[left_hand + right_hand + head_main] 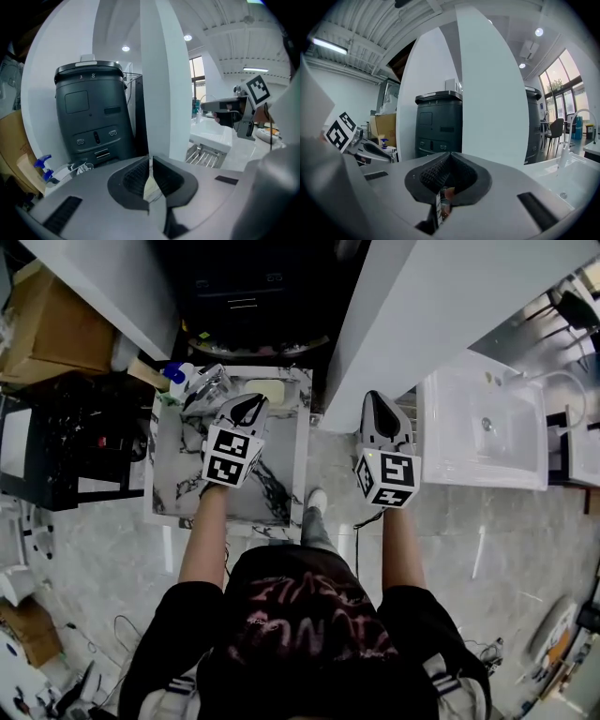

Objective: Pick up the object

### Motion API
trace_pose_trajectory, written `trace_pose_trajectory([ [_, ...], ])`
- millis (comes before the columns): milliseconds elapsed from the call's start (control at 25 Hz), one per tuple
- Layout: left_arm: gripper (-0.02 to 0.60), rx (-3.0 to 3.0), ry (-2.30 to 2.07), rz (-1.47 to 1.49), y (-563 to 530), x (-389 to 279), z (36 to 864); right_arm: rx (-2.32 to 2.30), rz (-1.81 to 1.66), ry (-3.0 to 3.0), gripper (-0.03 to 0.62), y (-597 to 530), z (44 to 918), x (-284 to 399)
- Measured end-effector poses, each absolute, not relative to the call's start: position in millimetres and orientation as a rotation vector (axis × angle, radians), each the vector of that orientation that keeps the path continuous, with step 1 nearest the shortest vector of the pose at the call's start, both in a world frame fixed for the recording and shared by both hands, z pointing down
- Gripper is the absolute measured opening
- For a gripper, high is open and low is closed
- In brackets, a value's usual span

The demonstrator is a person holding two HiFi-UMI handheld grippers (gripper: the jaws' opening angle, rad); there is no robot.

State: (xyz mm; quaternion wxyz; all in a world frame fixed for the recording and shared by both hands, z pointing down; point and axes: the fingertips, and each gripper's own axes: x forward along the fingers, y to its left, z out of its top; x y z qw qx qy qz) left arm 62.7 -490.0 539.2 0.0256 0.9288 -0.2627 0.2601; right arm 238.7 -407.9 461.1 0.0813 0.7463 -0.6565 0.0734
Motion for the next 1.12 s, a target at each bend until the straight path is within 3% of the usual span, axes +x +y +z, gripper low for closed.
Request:
trace_pose_trajectory([
  [40, 0.023, 2.876, -0.794, 0.841, -490, 67, 545, 2.23, 0.22, -1.96, 0.014, -408, 462, 241],
  [160, 0.131, 2.89, -0.712, 0.938, -490, 80, 567, 2.234, 0.224, -1.949, 0.015, -410, 464, 248],
  [400, 0.166, 2.894, -0.538, 1.24, -496, 96, 623, 2.243, 0.231, -1.92, 0.014, -411, 468, 263],
  [840, 0.169, 2.742, -0.43, 1.413, -507, 108, 694, 2.249, 0.267, -1.847, 0.015, -403, 483, 287],
  [1120, 0.138, 2.716, -0.393, 1.483, -509, 107, 712, 2.255, 0.278, -1.799, 0.015, -397, 493, 300],
])
